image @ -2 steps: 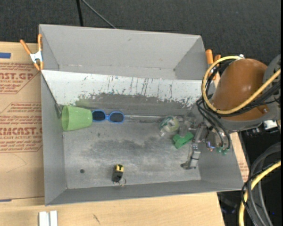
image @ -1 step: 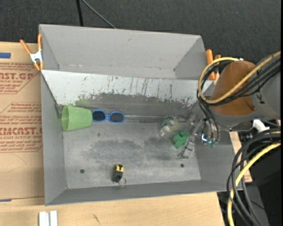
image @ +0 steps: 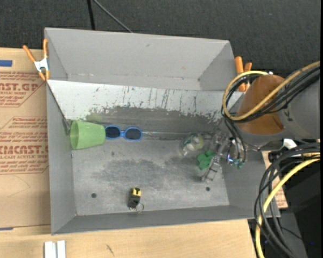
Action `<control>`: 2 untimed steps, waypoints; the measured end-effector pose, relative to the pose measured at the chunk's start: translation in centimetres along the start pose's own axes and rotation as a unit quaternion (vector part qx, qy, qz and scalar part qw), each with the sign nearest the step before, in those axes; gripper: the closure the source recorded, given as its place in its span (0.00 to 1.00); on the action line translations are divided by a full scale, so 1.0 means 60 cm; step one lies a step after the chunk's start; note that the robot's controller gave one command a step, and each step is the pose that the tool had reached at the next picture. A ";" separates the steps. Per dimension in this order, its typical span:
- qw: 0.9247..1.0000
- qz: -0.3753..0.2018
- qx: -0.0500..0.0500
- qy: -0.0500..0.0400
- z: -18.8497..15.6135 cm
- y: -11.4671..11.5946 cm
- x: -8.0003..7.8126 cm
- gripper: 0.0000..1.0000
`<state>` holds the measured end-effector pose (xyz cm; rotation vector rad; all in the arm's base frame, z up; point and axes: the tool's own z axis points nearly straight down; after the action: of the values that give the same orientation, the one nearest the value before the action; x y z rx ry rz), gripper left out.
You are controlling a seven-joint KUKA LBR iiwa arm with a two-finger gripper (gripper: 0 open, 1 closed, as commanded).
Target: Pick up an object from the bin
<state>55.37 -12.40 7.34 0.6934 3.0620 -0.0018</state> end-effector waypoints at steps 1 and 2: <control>1.000 0.000 -0.001 -0.001 -0.006 0.003 0.000 1.00; 1.000 -0.005 -0.002 -0.003 -0.180 0.023 0.043 1.00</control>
Offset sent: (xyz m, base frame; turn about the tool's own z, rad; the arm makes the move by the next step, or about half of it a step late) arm 0.0000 0.0000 0.0000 0.0000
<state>53.65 -10.01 18.14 0.6753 3.0593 0.0026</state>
